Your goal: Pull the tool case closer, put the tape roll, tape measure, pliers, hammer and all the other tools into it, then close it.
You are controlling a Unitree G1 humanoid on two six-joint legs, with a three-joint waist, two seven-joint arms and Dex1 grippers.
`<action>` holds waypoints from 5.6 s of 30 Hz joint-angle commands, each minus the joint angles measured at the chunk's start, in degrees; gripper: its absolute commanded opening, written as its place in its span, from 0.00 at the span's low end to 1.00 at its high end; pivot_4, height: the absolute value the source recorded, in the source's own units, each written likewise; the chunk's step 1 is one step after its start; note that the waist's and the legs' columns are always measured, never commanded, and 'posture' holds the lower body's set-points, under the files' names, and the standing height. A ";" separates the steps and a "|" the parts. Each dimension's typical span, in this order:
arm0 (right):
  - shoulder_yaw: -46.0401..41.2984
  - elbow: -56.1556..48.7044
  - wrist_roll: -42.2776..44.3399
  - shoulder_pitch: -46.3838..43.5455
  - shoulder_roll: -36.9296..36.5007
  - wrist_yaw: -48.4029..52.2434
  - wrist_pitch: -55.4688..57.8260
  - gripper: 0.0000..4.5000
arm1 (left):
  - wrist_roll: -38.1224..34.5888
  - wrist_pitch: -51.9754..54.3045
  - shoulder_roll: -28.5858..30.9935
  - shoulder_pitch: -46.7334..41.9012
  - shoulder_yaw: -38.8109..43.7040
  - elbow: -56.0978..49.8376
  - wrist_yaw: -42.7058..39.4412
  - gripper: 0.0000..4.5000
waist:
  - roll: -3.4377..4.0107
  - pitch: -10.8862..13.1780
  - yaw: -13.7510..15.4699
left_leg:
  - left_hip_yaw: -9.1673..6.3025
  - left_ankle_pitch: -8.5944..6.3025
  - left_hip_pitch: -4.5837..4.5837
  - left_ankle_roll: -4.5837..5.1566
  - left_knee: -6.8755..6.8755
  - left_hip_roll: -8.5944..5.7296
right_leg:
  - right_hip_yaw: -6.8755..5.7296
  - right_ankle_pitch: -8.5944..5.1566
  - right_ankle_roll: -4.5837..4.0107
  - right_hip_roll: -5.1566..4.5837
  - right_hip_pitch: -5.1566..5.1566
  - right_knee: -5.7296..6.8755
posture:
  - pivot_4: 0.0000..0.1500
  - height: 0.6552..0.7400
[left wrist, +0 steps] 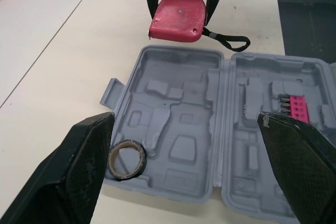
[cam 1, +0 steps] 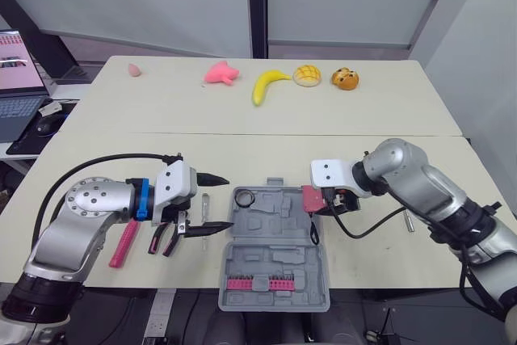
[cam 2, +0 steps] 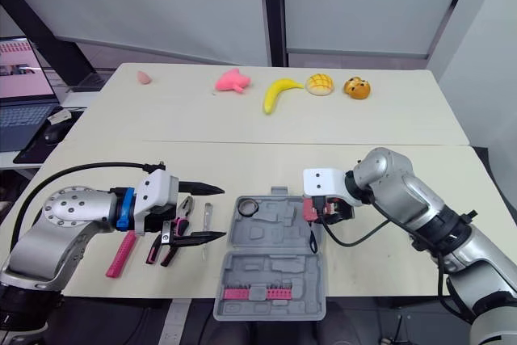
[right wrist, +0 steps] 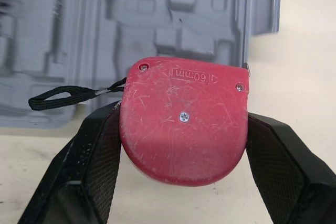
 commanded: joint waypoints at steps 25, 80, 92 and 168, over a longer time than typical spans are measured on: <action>2.86 19.45 -8.78 -7.22 12.03 -0.82 -11.84 0.70 | 1.12 -2.11 -2.12 2.10 -1.65 -1.29 0.53 1.00 | 0.03 0.02 -0.35 | 0.01 0.00 -0.02 0.00 0.00 0.01 | 0.01 0.02 -0.03 0.01 -0.07 0.09 | 1.00 0.83; -13.43 7.31 4.54 5.63 10.86 -9.55 -19.62 0.47 | -3.72 5.36 -2.93 -1.61 -0.57 -3.58 0.72 1.00 | 0.04 0.02 -0.31 | -0.01 0.00 -0.04 0.00 -0.01 0.00 | 0.00 0.03 -0.03 0.01 -0.07 0.08 | 1.00 0.83; -18.02 6.10 8.08 14.11 11.65 -15.75 -18.49 0.47 | -4.77 5.24 -3.52 -2.94 -1.44 -2.87 0.06 1.00 | 0.03 0.02 -0.41 | 0.01 0.00 0.00 0.00 0.00 0.01 | 0.05 0.03 -0.03 0.03 -0.05 0.08 | 1.00 0.83; -61.49 -16.51 20.11 60.59 -10.47 -22.47 -5.30 0.99 | -5.15 -2.69 2.26 32.29 34.98 29.44 2.08 1.00 | -0.04 -0.03 0.03 | 0.20 -0.03 0.16 0.02 -0.13 0.03 | 0.16 -0.28 0.08 -0.04 0.07 -0.02 | 1.00 0.83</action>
